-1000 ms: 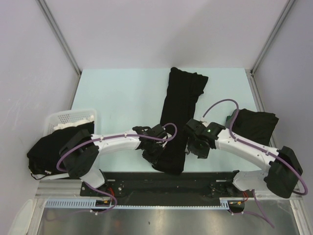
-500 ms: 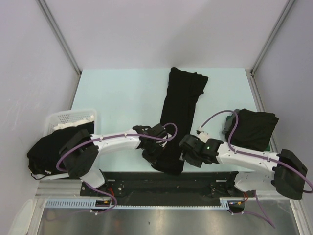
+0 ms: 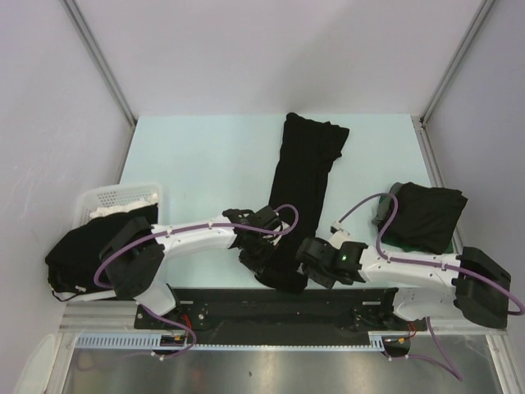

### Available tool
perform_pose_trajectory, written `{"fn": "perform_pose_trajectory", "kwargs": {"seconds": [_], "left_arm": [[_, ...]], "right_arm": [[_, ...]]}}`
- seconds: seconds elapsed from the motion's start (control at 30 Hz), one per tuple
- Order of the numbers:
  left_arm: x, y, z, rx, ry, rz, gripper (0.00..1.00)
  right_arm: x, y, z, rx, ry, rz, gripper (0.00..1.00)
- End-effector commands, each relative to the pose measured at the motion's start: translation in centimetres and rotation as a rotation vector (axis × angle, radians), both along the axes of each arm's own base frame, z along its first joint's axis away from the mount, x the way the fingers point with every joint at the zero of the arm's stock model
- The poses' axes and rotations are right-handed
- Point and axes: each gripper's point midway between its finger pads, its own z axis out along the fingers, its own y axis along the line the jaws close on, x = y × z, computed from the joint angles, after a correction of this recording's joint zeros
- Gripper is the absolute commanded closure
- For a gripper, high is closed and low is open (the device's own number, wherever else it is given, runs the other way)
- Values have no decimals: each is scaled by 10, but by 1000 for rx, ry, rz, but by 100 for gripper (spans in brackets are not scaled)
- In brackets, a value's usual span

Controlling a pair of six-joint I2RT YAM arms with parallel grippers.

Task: Fold and stack the t-shirts
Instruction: Grab the bottom of the folded rectangular tshirt with both arms

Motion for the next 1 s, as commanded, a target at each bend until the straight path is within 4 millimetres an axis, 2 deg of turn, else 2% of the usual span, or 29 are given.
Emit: {"fn": "perform_pose_trajectory", "kwargs": {"seconds": [0.0,0.23,0.67,0.83,0.97], "left_arm": [[7,-9,12,-32,-36,-24,100],[5,-7,9,-24,-28,-27,100],[3,-3,8,-17,-27,-27,100],[2,-2,7,-15,-25,-27,100],[2,0,7,-13,-27,-23,100]], "right_arm": [[2,-10,0,8,-33,-89,38],[-5,-15,-6,56,-45,-131,39],[0,-2,-16,91,-65,-130,39],[0,6,-19,114,-55,-126,43],[0,13,-20,133,-47,-123,49]]}}
